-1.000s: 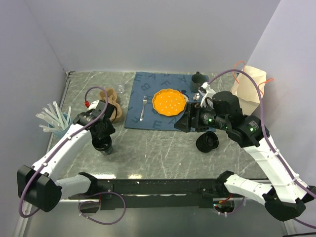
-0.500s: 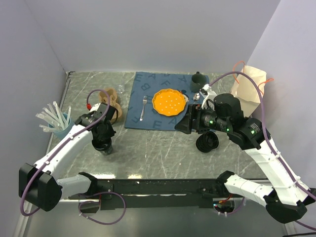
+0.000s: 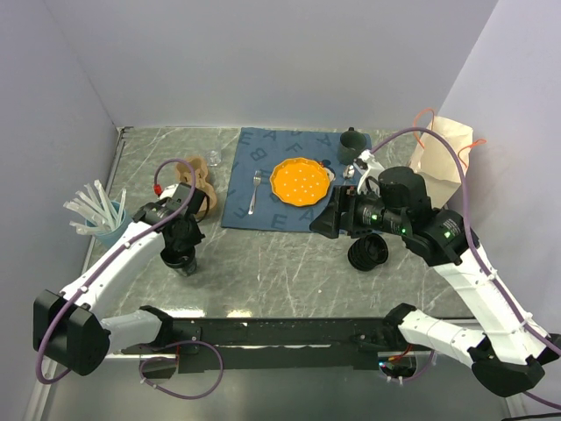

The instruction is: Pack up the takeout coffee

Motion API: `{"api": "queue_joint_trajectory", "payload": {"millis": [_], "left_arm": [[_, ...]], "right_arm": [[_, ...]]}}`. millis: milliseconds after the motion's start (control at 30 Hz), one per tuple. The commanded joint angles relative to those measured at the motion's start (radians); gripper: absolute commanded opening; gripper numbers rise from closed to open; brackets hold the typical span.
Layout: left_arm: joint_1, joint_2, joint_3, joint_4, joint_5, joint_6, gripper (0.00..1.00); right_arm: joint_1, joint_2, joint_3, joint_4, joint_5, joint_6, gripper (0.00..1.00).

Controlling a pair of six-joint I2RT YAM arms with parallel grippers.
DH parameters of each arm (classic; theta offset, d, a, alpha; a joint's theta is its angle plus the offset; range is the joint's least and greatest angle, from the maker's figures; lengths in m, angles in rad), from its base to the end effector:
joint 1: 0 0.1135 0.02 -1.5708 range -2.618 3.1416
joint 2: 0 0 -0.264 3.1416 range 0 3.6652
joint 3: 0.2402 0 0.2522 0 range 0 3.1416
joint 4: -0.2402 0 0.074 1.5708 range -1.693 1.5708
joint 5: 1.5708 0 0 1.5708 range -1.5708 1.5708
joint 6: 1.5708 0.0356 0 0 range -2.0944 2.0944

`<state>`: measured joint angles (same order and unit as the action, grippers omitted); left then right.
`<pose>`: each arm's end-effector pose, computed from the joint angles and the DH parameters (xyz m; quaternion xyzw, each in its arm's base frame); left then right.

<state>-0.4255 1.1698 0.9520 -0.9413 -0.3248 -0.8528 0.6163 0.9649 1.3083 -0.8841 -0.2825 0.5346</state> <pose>0.1980 -0.0772 0.2635 -0.2371 0.9370 0.0067 0.2563 0.1353 0.1080 0.4138 -0.1045 0.8581 0.3682 0.3425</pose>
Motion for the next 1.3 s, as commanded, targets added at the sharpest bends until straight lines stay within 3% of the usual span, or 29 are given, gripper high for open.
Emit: {"api": "queue_joint_trajectory", "payload": {"millis": [0,100,333,500,1267], "left_arm": [[0.004,-0.006,0.034,-0.02,-0.025,0.014,0.16],[0.004,-0.005,0.04,-0.027,-0.028,0.021,0.25],[0.004,-0.009,0.048,-0.033,-0.028,0.034,0.21],[0.004,-0.009,0.07,-0.047,-0.031,0.04,0.29],[0.004,-0.015,0.019,-0.031,-0.025,0.043,0.23]], "right_arm": [[-0.006,-0.005,-0.003,0.04,-0.015,0.01,0.85],[-0.006,0.0,-0.004,0.046,-0.018,0.013,0.85],[-0.006,0.012,-0.004,0.05,-0.024,0.015,0.85],[-0.006,0.014,-0.006,0.053,-0.027,0.019,0.85],[-0.006,0.02,-0.006,0.056,-0.029,0.028,0.85]]}}
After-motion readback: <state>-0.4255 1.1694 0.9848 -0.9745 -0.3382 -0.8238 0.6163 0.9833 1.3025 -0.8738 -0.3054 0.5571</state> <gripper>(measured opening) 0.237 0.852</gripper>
